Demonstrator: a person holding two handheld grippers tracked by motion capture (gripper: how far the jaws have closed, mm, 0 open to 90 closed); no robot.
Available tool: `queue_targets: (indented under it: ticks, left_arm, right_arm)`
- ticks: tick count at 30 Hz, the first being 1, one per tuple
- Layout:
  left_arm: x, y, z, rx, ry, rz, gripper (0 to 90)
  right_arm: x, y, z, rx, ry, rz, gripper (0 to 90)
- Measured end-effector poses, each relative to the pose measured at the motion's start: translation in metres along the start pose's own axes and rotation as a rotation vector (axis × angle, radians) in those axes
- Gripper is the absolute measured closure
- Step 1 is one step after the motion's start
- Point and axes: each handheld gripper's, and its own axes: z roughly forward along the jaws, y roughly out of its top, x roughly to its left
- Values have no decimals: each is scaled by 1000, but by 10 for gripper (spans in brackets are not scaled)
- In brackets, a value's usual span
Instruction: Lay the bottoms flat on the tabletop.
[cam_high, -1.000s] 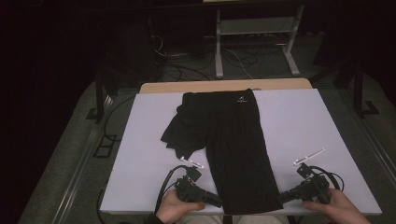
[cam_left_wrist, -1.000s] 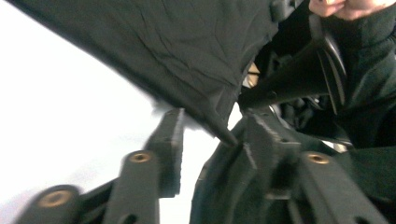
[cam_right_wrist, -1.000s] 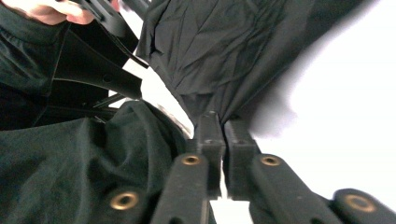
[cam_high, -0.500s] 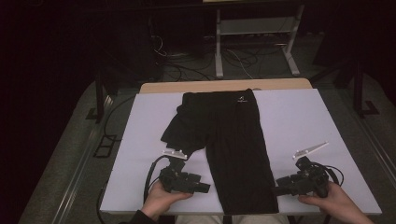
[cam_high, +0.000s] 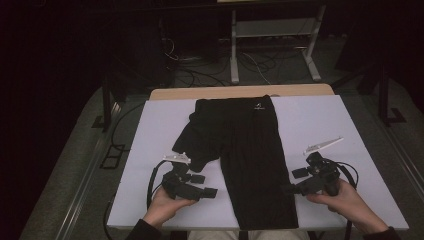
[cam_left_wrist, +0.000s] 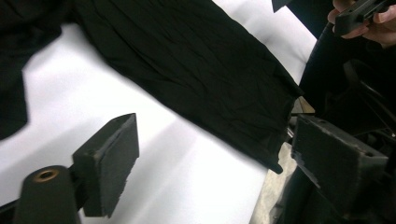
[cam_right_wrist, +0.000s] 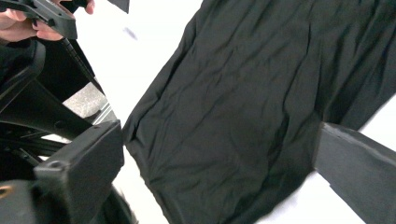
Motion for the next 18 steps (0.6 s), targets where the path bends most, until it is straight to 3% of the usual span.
queue_targets:
  ticks: [10, 18]
  left_arm:
    - [10, 14, -22, -49, 71, 11, 0]
    - [21, 19, -36, -84, 122, 17, 0]
  right_arm:
    - [8, 40, 13, -47, 9, -90, 0]
    - [16, 70, 29, -70, 22, -140, 0]
